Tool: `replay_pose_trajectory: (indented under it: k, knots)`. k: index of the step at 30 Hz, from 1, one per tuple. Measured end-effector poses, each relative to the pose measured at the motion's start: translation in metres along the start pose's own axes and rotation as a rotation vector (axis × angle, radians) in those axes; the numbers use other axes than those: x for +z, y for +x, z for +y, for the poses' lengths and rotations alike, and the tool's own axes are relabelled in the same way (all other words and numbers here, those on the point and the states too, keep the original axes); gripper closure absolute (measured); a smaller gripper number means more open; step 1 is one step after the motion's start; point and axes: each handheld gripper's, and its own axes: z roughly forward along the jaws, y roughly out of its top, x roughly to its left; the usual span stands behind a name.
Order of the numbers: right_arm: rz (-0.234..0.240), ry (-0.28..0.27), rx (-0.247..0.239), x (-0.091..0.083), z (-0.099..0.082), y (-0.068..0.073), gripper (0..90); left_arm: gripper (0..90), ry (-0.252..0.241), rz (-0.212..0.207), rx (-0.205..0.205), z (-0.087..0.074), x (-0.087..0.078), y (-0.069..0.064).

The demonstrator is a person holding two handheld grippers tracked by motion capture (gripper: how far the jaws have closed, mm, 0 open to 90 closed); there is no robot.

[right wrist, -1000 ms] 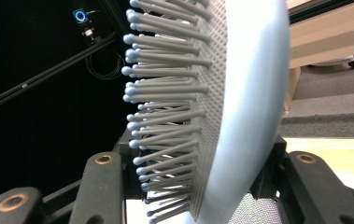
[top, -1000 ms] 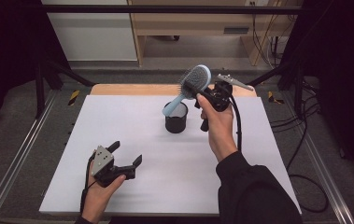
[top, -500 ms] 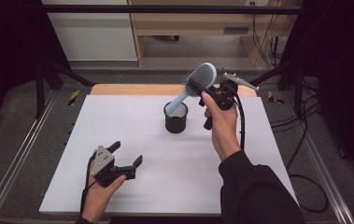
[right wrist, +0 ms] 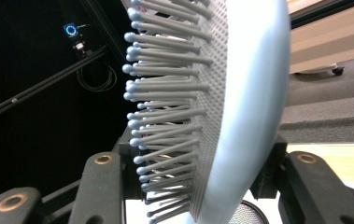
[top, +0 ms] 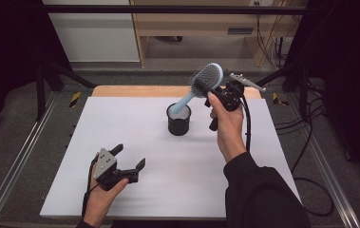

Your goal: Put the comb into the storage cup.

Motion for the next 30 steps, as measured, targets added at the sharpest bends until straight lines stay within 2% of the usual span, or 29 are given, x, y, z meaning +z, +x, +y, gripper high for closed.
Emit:
replay_pose_trajectory:
  k: [18,21,30]
  knots:
    - [-0.025,0.003,-0.015,0.0022,-0.0008,-0.0047,50.5,3.3,0.001,-0.002,0.002,-0.0002,0.0002,-0.0001]
    - [-0.031,0.006,-0.034,0.0031,-0.002,-0.0039,50.5,3.3,0.003,-0.003,0.001,-0.0003,0.0004,-0.0002]
    - [-0.031,0.009,-0.036,0.0047,-0.0029,-0.0047,50.5,3.3,0.004,-0.006,0.002,-0.0004,0.0005,-0.0002]
